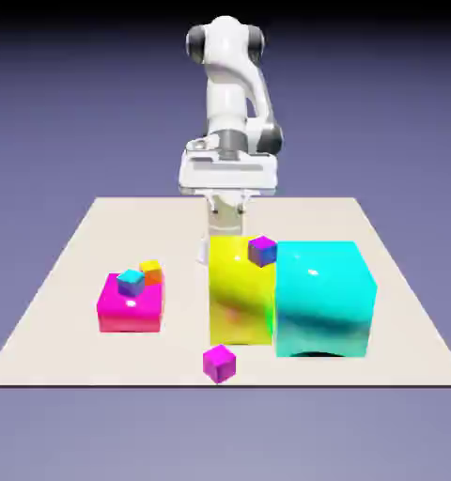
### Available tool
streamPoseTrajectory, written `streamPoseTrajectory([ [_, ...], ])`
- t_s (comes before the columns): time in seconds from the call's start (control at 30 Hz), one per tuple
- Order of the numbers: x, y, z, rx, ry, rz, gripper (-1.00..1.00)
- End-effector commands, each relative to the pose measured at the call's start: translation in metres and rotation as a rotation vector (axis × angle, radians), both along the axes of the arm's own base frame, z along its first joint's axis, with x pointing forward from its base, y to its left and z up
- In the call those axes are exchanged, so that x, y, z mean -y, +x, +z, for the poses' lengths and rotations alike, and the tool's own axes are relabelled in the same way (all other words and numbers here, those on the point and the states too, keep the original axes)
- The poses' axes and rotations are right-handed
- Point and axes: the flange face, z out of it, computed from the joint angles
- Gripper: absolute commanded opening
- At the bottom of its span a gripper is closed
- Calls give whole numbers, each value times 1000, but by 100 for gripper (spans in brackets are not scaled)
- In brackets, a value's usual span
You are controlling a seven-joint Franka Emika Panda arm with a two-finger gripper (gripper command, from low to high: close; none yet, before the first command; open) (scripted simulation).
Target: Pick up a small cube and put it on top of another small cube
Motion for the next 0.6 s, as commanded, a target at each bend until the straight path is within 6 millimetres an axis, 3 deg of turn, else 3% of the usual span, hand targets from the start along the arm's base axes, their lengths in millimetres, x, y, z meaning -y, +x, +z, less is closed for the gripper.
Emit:
streamPoseTrajectory([
  [0.0, -2, 10, -4, -42, -15, 16, 0],
  [0.27, -19, 81, -52, -376, -137, 143, 0],
  [0.57, -34, 143, -127, -752, -277, 276, 0],
])
